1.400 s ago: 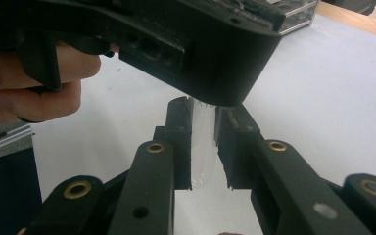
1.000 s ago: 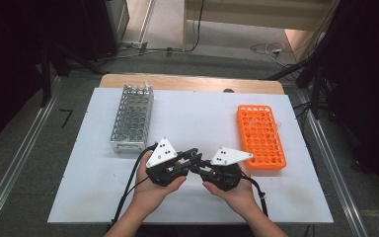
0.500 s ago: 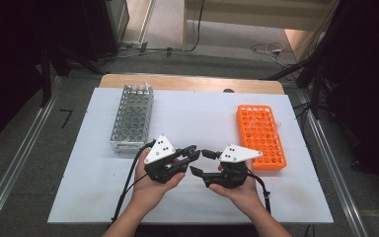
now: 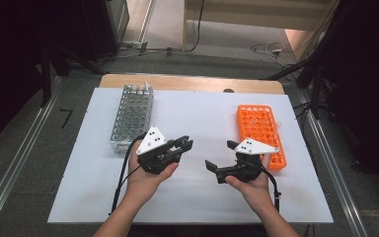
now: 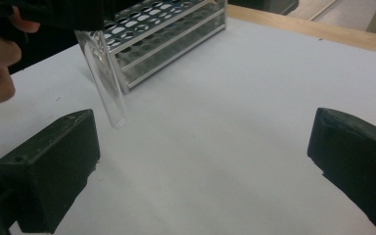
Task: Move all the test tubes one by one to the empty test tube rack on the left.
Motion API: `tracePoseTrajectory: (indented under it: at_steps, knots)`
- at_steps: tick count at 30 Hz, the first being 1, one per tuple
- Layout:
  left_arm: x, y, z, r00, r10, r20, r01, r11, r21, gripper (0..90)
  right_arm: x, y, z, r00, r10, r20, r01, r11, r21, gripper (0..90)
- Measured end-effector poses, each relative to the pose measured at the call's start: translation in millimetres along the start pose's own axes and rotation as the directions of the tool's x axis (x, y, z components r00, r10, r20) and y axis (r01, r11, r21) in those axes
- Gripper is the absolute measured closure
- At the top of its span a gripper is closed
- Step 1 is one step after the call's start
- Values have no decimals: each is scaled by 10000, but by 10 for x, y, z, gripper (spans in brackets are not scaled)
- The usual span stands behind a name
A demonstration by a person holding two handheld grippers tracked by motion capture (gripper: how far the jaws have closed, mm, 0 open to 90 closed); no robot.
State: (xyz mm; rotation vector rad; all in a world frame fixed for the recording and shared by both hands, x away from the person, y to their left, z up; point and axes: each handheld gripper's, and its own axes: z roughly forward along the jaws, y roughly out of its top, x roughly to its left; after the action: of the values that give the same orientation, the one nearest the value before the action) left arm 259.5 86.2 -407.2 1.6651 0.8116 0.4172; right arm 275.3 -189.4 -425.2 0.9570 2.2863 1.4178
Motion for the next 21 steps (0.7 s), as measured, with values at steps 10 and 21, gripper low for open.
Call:
tracePoseTrajectory:
  at_steps: [10, 21]
  knots:
    - [262, 112, -68, 9982, -48, -592, 34, 9997, -245, 745, -190, -110, -168, 9997, -29, 237, 37, 9995, -315, 0]
    - [577, 196, -68, 9894, -206, -1437, 167, 9995, -282, 744, -362, -240, -393, 9988, 68, 487, -42, 9986, -533, 0]
